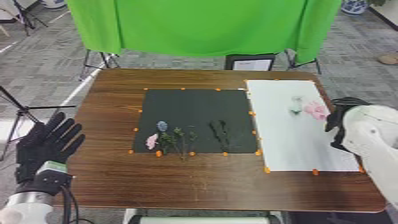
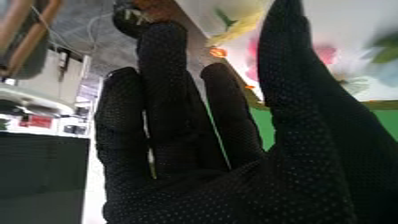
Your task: Arrange flowers
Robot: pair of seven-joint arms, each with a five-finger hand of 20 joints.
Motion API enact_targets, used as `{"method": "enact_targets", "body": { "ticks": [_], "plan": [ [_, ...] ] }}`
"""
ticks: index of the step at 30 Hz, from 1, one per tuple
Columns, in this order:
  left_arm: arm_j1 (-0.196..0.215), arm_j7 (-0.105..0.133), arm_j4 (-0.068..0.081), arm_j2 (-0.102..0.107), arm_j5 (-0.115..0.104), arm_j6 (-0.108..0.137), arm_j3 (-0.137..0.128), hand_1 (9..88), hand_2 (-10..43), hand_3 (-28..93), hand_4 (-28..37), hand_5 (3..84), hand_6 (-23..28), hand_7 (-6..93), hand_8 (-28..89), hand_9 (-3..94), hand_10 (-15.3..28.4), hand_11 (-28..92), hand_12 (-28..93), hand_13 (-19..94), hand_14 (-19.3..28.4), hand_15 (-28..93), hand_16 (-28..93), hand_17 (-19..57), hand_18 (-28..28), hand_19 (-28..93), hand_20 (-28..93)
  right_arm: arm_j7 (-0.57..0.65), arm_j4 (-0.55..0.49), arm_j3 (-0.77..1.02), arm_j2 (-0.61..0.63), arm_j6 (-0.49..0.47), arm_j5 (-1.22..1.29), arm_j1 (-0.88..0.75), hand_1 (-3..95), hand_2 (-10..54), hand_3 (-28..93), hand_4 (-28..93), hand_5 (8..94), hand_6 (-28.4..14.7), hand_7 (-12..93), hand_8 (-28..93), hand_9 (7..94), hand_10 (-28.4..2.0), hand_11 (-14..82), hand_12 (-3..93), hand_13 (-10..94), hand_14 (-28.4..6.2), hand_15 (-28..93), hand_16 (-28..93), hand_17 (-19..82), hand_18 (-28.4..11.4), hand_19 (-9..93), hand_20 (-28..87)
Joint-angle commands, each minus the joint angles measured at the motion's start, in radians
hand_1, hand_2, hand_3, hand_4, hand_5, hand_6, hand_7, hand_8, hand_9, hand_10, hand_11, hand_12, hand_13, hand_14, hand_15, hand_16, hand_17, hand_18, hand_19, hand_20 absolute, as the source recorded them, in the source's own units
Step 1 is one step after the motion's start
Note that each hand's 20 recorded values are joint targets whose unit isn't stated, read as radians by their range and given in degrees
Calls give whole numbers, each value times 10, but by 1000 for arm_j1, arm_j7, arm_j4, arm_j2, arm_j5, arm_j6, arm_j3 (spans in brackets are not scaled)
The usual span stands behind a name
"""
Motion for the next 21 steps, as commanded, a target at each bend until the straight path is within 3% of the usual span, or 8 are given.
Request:
{"method": "enact_targets", "body": {
  "ticks": [1,8,11,14,16,21],
  "plan": [
    [4,1,-9,-11,7,16,5,265,123,746,-283,406,102,130,-81,342,168,201,130,230,167,352,-52,-83,165,377,93,-40,21,30,4,0,3,-42,554,-95,716,-283,507,-22,142,-124,508,-105,96,101,665,-87,485,298,354,-217,833,301],
    [4,13,-11,-1,-2,17,23,265,123,746,-283,407,103,129,-81,342,168,203,130,230,168,354,-53,-83,164,378,94,-110,51,28,-13,-24,16,-54,574,-41,684,-283,552,18,158,-136,584,-82,101,103,696,-76,414,318,353,-207,826,317],
    [7,6,-11,-6,0,13,19,265,123,745,-283,407,104,128,-81,342,167,204,130,230,168,354,-53,-83,164,378,94,-128,55,19,-18,-24,18,-58,566,-29,681,-283,564,22,159,-138,601,-80,104,107,702,-78,408,320,354,-204,823,322],
    [3,1,-9,-7,2,13,23,266,123,745,-283,407,103,129,-80,341,168,204,129,230,168,356,-53,-82,164,378,94,-145,48,16,-20,18,9,-74,544,-18,685,-283,564,20,161,-139,603,-81,105,109,702,-87,431,269,355,-205,819,334],
    [0,-8,-8,-9,19,21,24,265,123,745,-283,407,103,129,-80,342,168,204,129,230,168,357,-53,-83,164,379,94,-163,48,0,-17,57,-16,-78,543,-6,650,-283,573,18,165,-130,613,-83,106,111,700,-89,444,244,353,-204,816,340],
    [2,-6,-7,-6,15,20,26,266,123,745,-283,407,103,130,-81,341,167,206,130,231,168,359,-54,-83,164,379,95,-211,39,-26,-7,160,-102,-113,627,46,481,-283,697,28,178,-48,715,-72,94,152,717,-79,442,253,353,-192,804,363]
  ]
}}
